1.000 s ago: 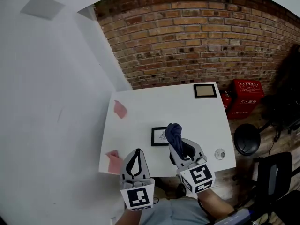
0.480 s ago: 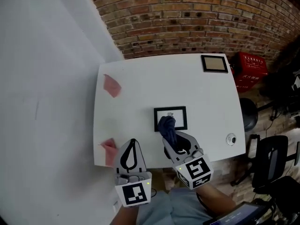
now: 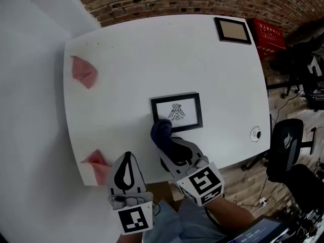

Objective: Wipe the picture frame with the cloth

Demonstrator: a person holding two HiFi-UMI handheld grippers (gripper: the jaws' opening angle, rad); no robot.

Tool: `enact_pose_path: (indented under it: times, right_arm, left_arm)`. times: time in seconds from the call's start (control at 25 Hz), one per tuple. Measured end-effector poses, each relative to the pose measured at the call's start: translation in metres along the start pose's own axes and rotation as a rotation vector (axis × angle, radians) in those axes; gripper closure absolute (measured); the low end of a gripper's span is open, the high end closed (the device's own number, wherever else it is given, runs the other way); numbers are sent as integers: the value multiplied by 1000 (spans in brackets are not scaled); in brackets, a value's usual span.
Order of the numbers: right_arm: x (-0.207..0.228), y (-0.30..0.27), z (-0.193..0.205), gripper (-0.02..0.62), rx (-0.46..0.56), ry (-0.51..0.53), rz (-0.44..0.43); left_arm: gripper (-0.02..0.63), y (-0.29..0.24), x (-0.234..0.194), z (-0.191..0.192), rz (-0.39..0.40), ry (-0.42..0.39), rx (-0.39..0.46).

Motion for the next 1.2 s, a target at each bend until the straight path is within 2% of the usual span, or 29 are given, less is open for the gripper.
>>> enact_pose_path:
  times: [0.32,1.2]
  right_arm:
    - [8,-15,9,488,-45,-68,-15]
    - [37,6,19,489,-35,-125,17]
  left_arm:
    - [597,-19,-1,15,36,-6,-40]
    - [597,-31,33,9,76,-53,-61]
Point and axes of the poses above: the fingertips, and each gripper's own axes: y backward along the fingers, x to its right, z out of its underside, the point moved 1 cm from there along y, backward along the fingers, and after that the axes turned 4 degrees about y, right-handed, at the moved point
